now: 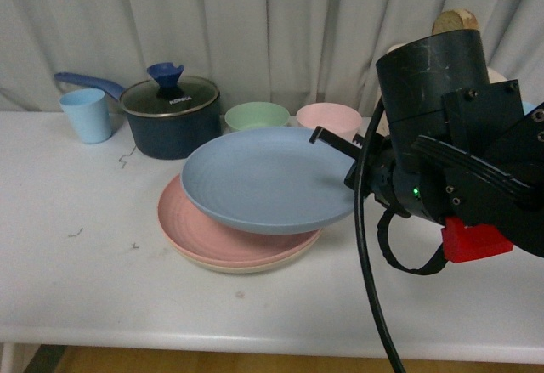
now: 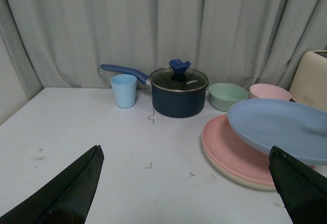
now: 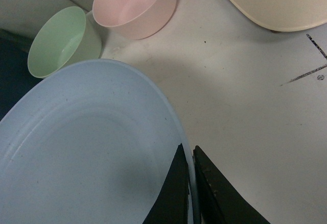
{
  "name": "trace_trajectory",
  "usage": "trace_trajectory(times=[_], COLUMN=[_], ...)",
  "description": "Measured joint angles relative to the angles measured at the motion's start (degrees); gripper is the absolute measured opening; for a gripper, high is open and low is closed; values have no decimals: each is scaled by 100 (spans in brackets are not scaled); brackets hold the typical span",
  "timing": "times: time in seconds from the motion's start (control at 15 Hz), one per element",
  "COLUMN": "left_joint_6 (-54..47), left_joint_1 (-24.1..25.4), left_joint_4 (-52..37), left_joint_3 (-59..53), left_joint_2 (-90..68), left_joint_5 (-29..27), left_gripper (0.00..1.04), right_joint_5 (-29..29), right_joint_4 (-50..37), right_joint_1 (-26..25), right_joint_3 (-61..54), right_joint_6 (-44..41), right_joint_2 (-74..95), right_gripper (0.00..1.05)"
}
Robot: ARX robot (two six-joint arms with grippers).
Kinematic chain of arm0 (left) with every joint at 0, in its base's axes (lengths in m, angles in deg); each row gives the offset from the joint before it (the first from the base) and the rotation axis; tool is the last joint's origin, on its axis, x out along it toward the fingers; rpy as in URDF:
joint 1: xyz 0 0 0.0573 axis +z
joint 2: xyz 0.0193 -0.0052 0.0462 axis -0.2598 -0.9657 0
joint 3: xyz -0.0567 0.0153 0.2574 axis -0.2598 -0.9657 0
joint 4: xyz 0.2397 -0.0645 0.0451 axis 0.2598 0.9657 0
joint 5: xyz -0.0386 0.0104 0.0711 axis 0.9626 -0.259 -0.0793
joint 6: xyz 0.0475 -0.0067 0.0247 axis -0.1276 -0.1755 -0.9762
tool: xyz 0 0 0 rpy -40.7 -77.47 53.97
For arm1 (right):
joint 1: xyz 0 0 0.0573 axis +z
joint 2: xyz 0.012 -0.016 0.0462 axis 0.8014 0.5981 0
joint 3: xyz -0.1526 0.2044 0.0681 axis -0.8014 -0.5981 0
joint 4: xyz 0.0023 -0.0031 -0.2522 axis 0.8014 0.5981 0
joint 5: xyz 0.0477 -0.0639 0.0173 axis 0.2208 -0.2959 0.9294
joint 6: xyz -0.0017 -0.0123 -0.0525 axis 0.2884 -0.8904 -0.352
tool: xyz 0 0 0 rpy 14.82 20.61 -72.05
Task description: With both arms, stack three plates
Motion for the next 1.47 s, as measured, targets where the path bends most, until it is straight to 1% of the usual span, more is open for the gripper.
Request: trace_trajectory(times=[0.2,0.47,0.6,0.67,0.73,0.8,0.87,0.93,1.07,1.2,1.27,1.33,1.47], left_joint_6=[0,0,0,0,0,0,0,0,0,0,0,0,-2], left_joint_1=[0,0,0,0,0,0,0,0,0,0,0,0,0], left_joint_4=[-2,0,-2,0,0,-2,0,-2,0,0,0,-2,0], left_joint_3=[0,0,0,0,0,0,0,0,0,0,0,0,0], left_joint_2=[0,0,0,0,0,0,0,0,0,0,0,0,0], left_joint_5=[-2,-2,0,0,-2,0,0,-2,-2,0,0,-2,0], left_gripper=[98,98,98,98,98,98,98,98,98,98,98,98,98], right_joint_5=[-76,-282,-293,-289,-205,-199,-177,-133,-46,66,195,258,205], right_joint_4=[175,704,1137,1143,1130,1086,1073,1069,1047,955,962,901,629], right_joint_1=[57,203,236,267,275,275,275,273,275,289,310,313,356], right_joint_3=[120,503,734,876,931,933,984,1021,1025,977,804,649,369], right_joint_6=[-2,-11,44,35,-2,-33,-70,-162,-280,-376,-415,-413,-437], right_joint_2=[48,376,417,487,555,588,636,667,664,643,479,297,-133], right_gripper=[3,3,3,3,14,21,32,46,63,83,100,97,98])
